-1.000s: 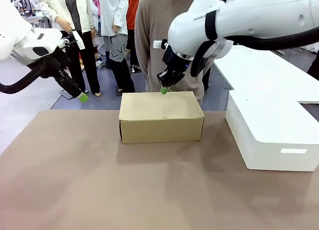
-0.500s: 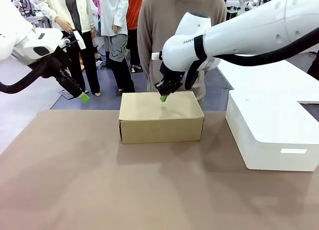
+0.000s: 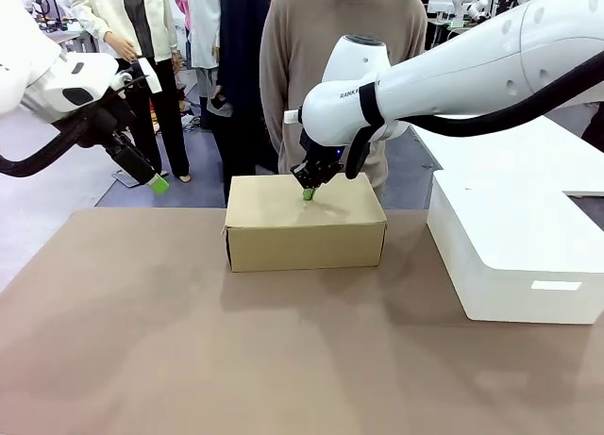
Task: Pack the shoes into the box.
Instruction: Press down on the lid of the Shoes Box.
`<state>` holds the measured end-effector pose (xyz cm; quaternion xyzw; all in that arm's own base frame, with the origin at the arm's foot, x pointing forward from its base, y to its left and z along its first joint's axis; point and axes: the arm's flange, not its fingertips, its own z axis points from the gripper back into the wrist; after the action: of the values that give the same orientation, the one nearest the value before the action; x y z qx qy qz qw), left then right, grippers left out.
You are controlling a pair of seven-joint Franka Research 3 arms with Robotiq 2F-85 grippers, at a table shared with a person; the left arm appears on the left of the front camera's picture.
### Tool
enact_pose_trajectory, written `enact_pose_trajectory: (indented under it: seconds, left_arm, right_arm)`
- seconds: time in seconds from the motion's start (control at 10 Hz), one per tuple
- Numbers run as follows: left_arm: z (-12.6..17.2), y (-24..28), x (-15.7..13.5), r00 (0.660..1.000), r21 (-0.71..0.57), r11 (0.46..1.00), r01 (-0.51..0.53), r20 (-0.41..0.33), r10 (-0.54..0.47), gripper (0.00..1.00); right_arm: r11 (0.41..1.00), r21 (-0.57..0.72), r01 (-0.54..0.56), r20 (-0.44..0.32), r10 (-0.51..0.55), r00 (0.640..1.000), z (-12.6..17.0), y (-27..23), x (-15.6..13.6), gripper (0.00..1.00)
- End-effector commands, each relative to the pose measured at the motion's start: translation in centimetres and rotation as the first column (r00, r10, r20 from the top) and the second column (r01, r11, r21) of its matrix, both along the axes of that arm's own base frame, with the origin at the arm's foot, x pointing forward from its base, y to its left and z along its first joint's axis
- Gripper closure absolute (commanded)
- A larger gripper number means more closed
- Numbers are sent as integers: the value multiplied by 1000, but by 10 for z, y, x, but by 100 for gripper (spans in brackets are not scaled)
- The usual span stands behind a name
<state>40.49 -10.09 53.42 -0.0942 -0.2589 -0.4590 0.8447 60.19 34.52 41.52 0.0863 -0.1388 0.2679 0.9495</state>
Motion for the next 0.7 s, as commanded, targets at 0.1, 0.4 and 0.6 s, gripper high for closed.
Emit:
enact_pose_trajectory:
  seconds: [0.1, 0.4, 0.6]
  left_arm:
    - [1, 2, -1, 1000, 8, 1000, -4, 6, 4, 0]
    - [1, 2, -1, 1000, 8, 1000, -4, 6, 4, 0]
    - [1, 2, -1, 1000, 8, 1000, -4, 6, 4, 0]
  right_arm:
    - [999, 13, -30, 24, 30, 999, 55, -12, -24, 100]
    - [997, 39, -71, 16, 70, 997, 72, -27, -52, 100]
    - [994, 47, -99, 36, 98, 995, 83, -39, -79, 100]
